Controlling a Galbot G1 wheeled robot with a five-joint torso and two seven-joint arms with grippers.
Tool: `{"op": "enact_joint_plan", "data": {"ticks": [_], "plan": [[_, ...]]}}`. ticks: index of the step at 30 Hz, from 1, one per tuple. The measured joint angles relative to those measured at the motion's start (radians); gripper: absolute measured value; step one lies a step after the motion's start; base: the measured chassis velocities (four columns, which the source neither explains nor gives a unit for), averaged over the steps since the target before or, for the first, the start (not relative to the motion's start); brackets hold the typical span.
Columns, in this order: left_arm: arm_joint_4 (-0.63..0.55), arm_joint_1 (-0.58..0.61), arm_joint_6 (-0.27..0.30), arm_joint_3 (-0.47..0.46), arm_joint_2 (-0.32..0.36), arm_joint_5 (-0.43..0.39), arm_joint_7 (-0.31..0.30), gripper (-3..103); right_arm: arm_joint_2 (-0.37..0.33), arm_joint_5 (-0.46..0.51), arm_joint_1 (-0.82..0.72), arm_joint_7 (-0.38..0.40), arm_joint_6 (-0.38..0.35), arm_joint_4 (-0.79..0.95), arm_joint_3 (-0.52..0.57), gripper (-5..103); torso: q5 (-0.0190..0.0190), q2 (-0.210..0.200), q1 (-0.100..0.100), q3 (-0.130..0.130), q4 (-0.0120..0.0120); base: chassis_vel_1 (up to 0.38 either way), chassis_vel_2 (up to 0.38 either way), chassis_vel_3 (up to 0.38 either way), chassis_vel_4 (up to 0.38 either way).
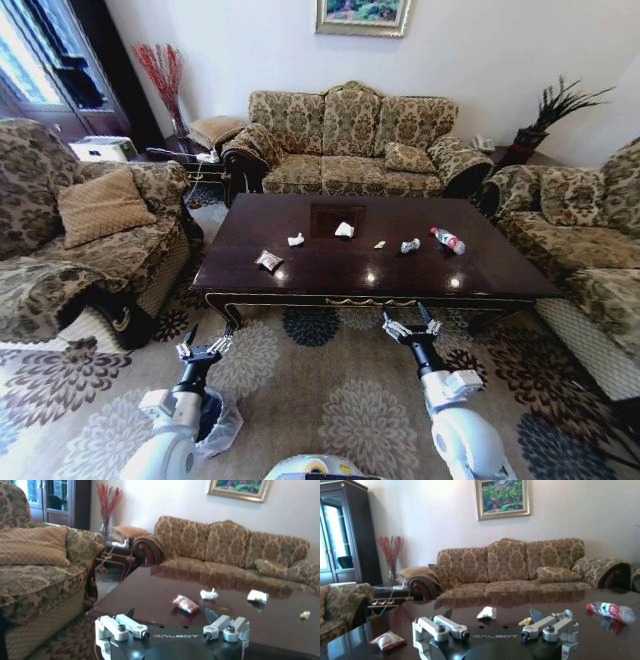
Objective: Move to the front of the table and place the trash on the table into the trash bin.
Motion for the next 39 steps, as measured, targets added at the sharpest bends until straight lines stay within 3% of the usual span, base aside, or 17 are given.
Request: {"op": "enact_joint_plan", "data": {"ticks": [7,12,16,19,20,23,25,28,35,39], "plan": [[0.162,-0.031,0.112,-0.080,0.073,0.028,0.005,96,-0.001,-0.001,-0.016,0.000,0.016,-0.010,0.010,100,-0.0006,0.000,0.000,0.000,-0.0003,-0.020,-0.041,0.011,0.021],[0.302,-0.025,0.143,-0.129,0.125,0.063,0.004,94,-0.002,0.007,-0.013,0.000,0.028,-0.033,0.023,100,-0.0008,0.000,0.000,0.000,0.0003,0.000,0.000,0.000,0.000],[0.380,-0.026,0.144,-0.145,0.142,0.084,0.003,94,-0.002,0.012,-0.010,0.000,0.033,-0.044,0.026,100,-0.0010,0.000,0.000,0.000,0.0003,0.000,0.000,0.000,0.000],[0.582,-0.063,0.148,-0.160,0.207,0.102,0.004,95,-0.002,0.017,0.002,-0.007,0.042,-0.077,0.027,100,-0.0008,0.000,0.000,0.000,0.0000,0.000,0.000,0.000,0.000],[0.582,-0.063,0.148,-0.160,0.207,0.102,0.004,95,-0.002,0.017,0.002,-0.007,0.042,-0.077,0.027,100,-0.0008,0.000,0.000,0.000,0.0000,0.000,0.000,0.000,0.000],[0.789,-0.133,0.152,-0.137,0.299,0.098,0.051,96,0.005,0.018,0.011,-0.010,0.061,-0.103,0.018,100,-0.0012,0.000,0.000,0.000,-0.0002,0.000,0.000,0.000,0.000],[0.817,-0.144,0.156,-0.132,0.312,0.091,0.061,96,0.006,0.018,0.012,-0.010,0.065,-0.105,0.016,100,-0.0013,0.000,0.000,0.000,-0.0002,0.000,0.000,0.000,0.000],[0.959,-0.210,0.175,-0.102,0.377,0.071,0.122,96,0.008,0.017,0.020,-0.016,0.080,-0.125,0.016,100,-0.0010,0.000,0.000,0.000,0.0000,0.000,0.000,0.000,0.000],[1.113,-0.289,0.151,-0.079,0.409,0.080,0.166,96,-0.001,-0.001,0.031,-0.038,0.083,-0.154,0.021,100,-0.0008,0.000,0.000,0.000,-0.0005,0.000,0.000,0.000,0.000],[1.164,-0.309,0.135,-0.075,0.406,0.073,0.176,96,-0.003,-0.001,0.041,-0.037,0.083,-0.160,0.010,100,-0.0007,0.000,0.000,0.000,0.0005,0.000,0.000,0.000,0.000]]}}
